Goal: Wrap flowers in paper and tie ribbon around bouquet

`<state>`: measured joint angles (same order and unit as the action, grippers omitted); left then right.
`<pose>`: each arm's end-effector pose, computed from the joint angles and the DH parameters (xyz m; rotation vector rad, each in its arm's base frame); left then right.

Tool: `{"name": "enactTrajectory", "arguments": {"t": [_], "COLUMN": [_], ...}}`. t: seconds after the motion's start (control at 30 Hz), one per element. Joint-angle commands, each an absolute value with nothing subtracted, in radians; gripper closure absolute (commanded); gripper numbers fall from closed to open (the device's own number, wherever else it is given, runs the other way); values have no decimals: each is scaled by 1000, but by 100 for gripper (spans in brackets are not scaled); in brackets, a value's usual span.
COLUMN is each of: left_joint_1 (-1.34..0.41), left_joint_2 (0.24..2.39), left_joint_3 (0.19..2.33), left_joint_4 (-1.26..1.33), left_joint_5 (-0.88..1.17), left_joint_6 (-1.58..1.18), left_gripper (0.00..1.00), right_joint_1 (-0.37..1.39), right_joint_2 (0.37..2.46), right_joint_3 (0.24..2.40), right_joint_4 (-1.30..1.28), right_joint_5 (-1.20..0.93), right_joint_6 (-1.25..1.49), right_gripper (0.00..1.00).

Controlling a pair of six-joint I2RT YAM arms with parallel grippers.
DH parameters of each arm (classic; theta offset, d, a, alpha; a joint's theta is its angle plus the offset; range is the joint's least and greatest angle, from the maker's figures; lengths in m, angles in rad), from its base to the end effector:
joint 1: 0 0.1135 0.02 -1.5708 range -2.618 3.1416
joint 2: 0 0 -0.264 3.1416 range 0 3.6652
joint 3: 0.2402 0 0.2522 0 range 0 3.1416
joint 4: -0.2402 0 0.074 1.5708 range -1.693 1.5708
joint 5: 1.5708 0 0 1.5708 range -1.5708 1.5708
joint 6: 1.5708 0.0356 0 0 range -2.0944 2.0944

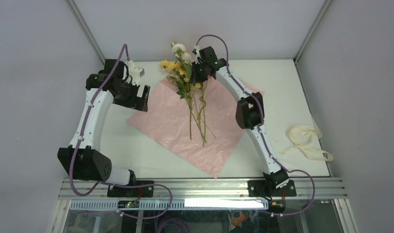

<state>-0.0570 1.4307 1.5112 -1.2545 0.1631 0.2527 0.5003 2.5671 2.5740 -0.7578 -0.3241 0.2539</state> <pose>0.2639 -0.0208 0.3538 0.4648 2.6870 -0.1682 0.4903 0.2809 0.2451 -0.4621 2.3503 0.7455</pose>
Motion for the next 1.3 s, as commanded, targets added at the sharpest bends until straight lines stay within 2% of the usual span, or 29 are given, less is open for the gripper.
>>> {"name": "enactTrajectory", "arguments": {"t": [0.0, 0.03, 0.07, 0.1, 0.13, 0.2, 0.23, 0.37, 0.43, 0.53, 0.63, 0.73, 0.8, 0.87, 0.93, 1.0, 1.1, 1.17, 1.27], "left_joint_1": [-50, -50, -49, -49, -49, -49, -49, -49, -50, -51, -67, -155, -291, -419, -505, -597, -730, -825, -948], "left_joint_2": [1385, 1386, 1387, 1388, 1388, 1385, 1383, 1365, 1350, 1325, 1288, 1199, 1091, 990, 909, 853, 827, 848, 909], "left_joint_3": [1505, 1505, 1506, 1506, 1506, 1508, 1508, 1504, 1497, 1482, 1453, 1361, 1257, 1134, 1014, 906, 784, 735, 690], "left_joint_4": [-1217, -1217, -1217, -1217, -1217, -1216, -1216, -1217, -1219, -1223, -1284, -1368, -1394, -1382, -1308, -1187, -975, -847, -710], "left_joint_5": [195, 198, 200, 204, 209, 217, 215, 205, 206, 234, 391, 507, 455, 411, 395, 362, 288, 219, 155], "left_joint_6": [261, 260, 259, 259, 260, 261, 262, 269, 271, 260, 318, 530, 745, 920, 1014, 1045, 1025, 969, 913], "left_gripper": [1, 1, 1, 1, 1, 1, 1, 1, 1, 1, 1, 1, 1, 1, 1, 1, 1, 2, 3], "right_joint_1": [495, 494, 493, 491, 494, 496, 493, 484, 483, 478, 489, 505, 517, 515, 518, 514, 485, 492, 502], "right_joint_2": [2506, 2511, 2518, 2519, 2518, 2485, 2468, 2291, 2149, 1939, 1708, 1442, 1288, 1240, 1242, 1276, 1378, 1377, 1261], "right_joint_3": [2569, 2569, 2582, 2601, 2628, 2631, 2624, 2568, 2437, 2129, 1782, 1401, 1191, 1109, 1108, 1151, 1252, 1189, 995], "right_joint_4": [-598, -592, -593, -602, -618, -654, -675, -813, -864, -953, -1005, -959, -828, -798, -811, -733, -911, -960, -917], "right_joint_5": [-346, -330, -324, -321, -290, -181, -125, -55, -121, -251, -428, -539, -496, -487, -447, -296, -247, -212, -133], "right_joint_6": [279, 283, 286, 283, 274, 259, 260, 241, 200, 141, -152, -646, -791, -811, -643, -185, 303, 522, 779], "right_gripper": [100, 100, 92, 73, 44, 5, 3, 2, 3, 8, 9, 5, 2, 2, 5, 16, 30, 34, 37]}}
